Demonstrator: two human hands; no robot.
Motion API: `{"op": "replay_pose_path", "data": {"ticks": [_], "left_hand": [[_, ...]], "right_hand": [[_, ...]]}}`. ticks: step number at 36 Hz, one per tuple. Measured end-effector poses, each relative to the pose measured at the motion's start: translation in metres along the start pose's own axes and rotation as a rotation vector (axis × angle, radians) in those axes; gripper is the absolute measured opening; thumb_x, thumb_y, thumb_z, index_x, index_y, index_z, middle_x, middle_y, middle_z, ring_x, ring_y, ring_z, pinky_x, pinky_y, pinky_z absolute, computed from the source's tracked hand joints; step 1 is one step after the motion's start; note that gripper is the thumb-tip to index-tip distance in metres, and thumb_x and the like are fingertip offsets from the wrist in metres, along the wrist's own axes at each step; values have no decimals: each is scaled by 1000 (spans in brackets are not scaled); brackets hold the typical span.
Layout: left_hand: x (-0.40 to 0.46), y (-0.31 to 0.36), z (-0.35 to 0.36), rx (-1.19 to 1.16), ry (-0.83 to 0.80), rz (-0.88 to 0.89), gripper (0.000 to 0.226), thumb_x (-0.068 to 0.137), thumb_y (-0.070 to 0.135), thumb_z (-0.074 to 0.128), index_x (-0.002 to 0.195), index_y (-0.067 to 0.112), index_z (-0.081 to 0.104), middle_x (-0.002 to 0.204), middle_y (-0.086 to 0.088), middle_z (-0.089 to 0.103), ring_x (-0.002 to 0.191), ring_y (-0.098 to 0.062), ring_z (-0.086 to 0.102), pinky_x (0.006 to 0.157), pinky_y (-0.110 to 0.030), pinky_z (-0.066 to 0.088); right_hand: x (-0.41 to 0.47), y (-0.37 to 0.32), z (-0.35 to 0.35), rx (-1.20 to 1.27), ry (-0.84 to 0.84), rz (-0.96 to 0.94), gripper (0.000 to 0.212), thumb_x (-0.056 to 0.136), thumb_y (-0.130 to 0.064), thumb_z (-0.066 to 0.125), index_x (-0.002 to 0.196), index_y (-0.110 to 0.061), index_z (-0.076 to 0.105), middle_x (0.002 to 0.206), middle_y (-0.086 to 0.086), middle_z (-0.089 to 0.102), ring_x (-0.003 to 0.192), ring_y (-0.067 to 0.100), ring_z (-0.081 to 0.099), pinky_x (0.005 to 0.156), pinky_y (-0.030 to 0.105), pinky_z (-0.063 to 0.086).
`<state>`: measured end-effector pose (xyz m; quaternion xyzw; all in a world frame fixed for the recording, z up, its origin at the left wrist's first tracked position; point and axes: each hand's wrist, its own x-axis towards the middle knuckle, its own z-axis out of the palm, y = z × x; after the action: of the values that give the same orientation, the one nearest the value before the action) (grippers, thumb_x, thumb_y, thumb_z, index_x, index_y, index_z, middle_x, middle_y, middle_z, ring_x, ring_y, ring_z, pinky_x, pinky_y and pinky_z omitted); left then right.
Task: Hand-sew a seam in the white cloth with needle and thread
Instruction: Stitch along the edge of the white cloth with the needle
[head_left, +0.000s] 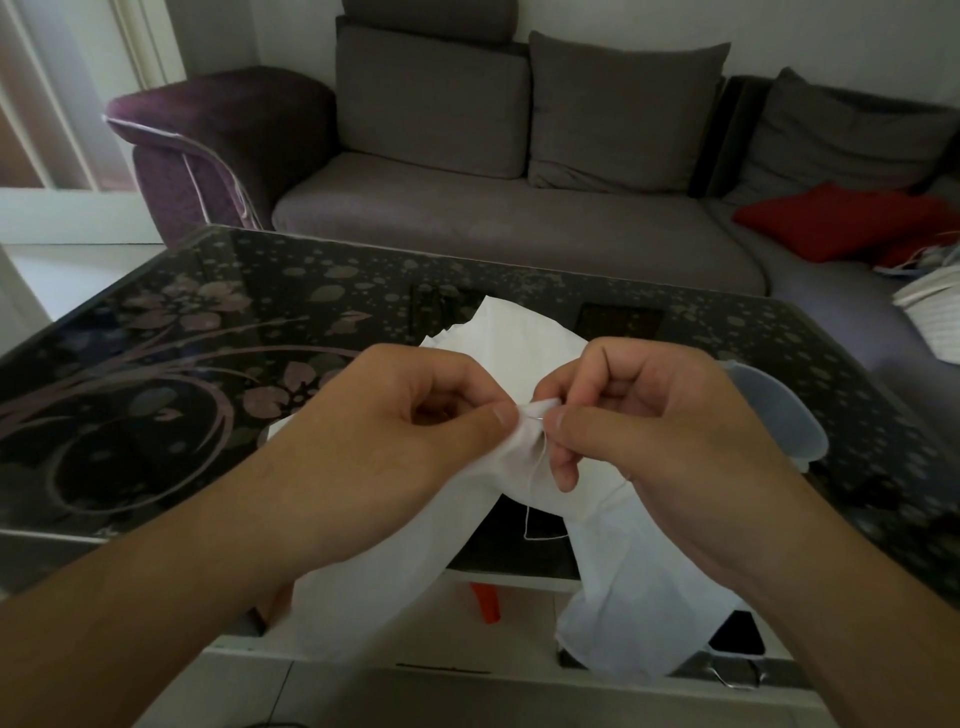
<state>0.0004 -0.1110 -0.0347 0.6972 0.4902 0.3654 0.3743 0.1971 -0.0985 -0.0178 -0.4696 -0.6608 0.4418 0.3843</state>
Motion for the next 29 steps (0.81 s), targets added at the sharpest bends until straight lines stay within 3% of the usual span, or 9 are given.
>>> {"op": "replay_pose_path", "data": {"ticks": [29], "left_hand": [[0,-2,2,37,9,69,15,94,34,63,91,29,77,82,11,76,79,-7,73,69,-14,54]], "right_hand": [[-2,1,5,-119,80,-48,21,84,9,72,72,-7,65,82,-4,74,65,23,72,66,32,64]]}}
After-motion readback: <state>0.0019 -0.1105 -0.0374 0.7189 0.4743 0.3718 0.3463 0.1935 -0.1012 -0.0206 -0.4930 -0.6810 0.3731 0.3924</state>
